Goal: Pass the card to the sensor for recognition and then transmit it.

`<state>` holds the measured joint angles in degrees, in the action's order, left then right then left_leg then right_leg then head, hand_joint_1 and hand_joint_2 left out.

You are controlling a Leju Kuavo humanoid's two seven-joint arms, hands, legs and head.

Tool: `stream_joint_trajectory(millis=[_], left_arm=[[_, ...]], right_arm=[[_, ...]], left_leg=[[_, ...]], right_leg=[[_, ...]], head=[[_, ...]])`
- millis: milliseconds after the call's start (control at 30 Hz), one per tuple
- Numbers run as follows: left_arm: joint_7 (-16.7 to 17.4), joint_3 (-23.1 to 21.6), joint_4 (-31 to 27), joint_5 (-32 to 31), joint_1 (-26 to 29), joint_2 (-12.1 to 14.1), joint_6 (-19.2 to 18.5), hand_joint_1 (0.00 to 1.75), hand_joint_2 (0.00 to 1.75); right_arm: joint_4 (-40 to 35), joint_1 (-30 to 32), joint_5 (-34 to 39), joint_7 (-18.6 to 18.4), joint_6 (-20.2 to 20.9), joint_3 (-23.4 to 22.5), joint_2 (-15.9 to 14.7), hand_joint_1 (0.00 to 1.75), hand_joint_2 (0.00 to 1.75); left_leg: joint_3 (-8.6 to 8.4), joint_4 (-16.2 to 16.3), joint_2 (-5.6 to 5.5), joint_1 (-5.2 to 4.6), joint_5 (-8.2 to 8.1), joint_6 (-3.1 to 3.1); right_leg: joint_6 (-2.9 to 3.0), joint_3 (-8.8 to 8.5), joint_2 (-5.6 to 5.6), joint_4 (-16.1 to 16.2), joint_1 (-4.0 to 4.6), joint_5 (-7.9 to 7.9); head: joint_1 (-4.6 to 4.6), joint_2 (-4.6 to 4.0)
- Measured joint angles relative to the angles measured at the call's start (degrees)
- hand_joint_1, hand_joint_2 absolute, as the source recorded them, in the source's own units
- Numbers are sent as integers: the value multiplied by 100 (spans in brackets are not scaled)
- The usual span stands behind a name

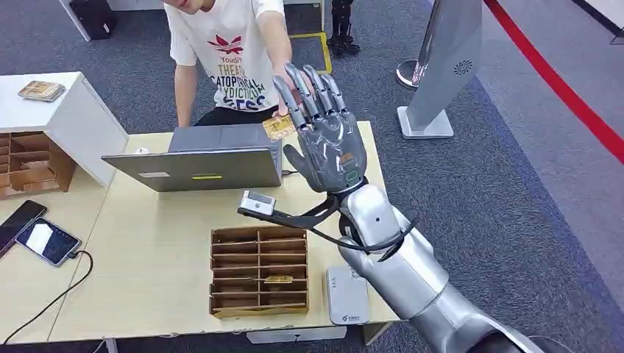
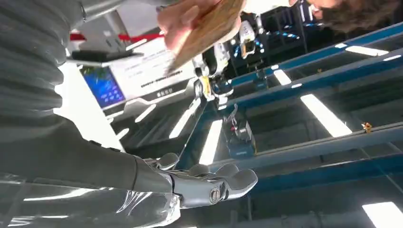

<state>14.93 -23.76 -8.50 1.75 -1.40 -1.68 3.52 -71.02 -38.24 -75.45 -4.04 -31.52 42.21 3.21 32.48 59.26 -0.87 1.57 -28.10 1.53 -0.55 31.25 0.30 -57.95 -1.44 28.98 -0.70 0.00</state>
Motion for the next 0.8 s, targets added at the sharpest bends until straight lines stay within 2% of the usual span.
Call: stream_joint_trajectory(millis=[167, 233, 267, 300, 800], left_arm=[[26, -68, 0, -24, -9, 9, -11, 0, 0], [48, -85, 0, -42, -11, 11, -11, 0, 0], [54, -87, 0, -53, -14, 11, -11, 0, 0], [57, -90, 0, -61, -17, 11, -11, 0, 0], [98, -129, 0, -92, -43, 11, -11, 0, 0]], right_arm=[[175, -27, -173, -55, -105, 0, 0, 0, 175], [219, -27, -241, -70, -169, 0, 0, 38, 175], [241, -27, -258, -85, -201, 0, 2, 154, 175], [261, -27, -269, -103, -217, -2, 7, 175, 175], [435, -17, -254, -111, -374, -85, 144, 175, 175]], left_leg=[[0, 0, 0, 0, 0, 0], [0, 0, 0, 0, 0, 0], [0, 0, 0, 0, 0, 0], [0, 0, 0, 0, 0, 0], [0, 1, 0, 0, 0, 0]], right_leg=[[0, 0, 0, 0, 0, -1], [0, 0, 0, 0, 0, -1], [0, 0, 1, 0, 0, -1], [0, 0, 1, 0, 0, -1], [-1, 0, 0, 0, 0, -1]], head=[[0, 0], [-2, 0], [-2, 0], [-2, 0], [-2, 0]])
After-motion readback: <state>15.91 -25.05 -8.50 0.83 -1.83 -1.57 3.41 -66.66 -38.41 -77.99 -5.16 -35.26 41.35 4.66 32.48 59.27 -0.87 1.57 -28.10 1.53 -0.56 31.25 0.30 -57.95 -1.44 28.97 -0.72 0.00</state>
